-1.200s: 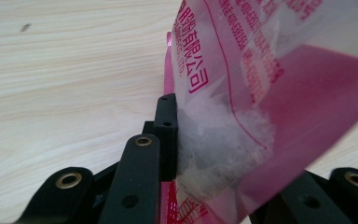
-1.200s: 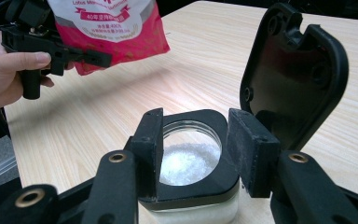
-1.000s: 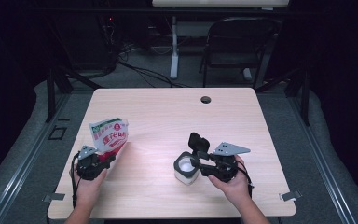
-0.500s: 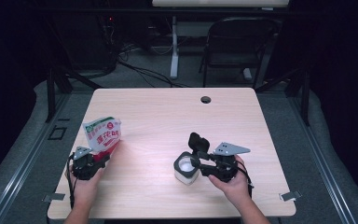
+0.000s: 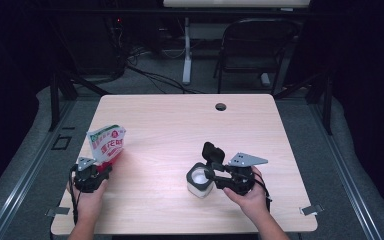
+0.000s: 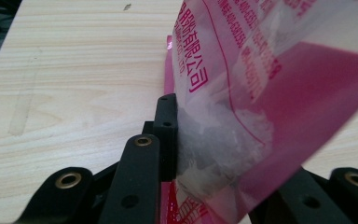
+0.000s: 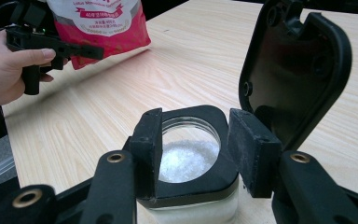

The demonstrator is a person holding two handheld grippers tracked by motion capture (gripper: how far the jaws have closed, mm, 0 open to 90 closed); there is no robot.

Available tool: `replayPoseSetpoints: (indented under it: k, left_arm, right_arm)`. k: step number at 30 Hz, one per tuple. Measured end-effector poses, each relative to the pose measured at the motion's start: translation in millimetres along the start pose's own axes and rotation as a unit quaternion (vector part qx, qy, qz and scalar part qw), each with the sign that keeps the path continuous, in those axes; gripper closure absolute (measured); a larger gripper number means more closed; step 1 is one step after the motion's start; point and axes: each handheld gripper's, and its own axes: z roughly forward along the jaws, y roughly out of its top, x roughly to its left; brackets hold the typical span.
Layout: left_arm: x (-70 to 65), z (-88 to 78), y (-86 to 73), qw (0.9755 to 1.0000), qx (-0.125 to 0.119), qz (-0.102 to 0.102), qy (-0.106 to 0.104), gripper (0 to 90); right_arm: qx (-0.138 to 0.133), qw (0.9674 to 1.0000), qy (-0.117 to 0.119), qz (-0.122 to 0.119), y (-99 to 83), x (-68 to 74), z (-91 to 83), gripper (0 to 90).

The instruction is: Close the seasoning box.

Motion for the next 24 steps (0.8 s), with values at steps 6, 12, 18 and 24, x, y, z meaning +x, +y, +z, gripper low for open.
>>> replayPoseSetpoints:
  k: [6, 12, 18, 24]
  left_arm:
    - [1.0, -0.7, 0.3, 0.9997, 0.003, 0.011, 0.023, 73.9]
    - [2.1, 0.8, -0.8, 0.999, 0.012, 0.018, 0.04, 73.7]
    - [1.0, 3.1, -2.1, 0.9989, 0.019, 0.021, 0.038, 72.7]
    - [1.2, 2.6, -3.1, 0.999, 0.019, 0.013, 0.039, 68.2]
  right_arm:
    - [0.001, 1.0, -0.002, 0.0, 0.0, -0.7, -0.6, 55.6]
    - [0.0, 1.0, 0.0, -0.001, -0.2, -0.1, 0.0, 55.5]
    - [0.002, 1.0, -0.001, -0.001, -0.3, -0.5, 0.2, 55.1]
    - [0.006, 1.0, 0.0, -0.003, -0.7, -0.8, 0.6, 54.9]
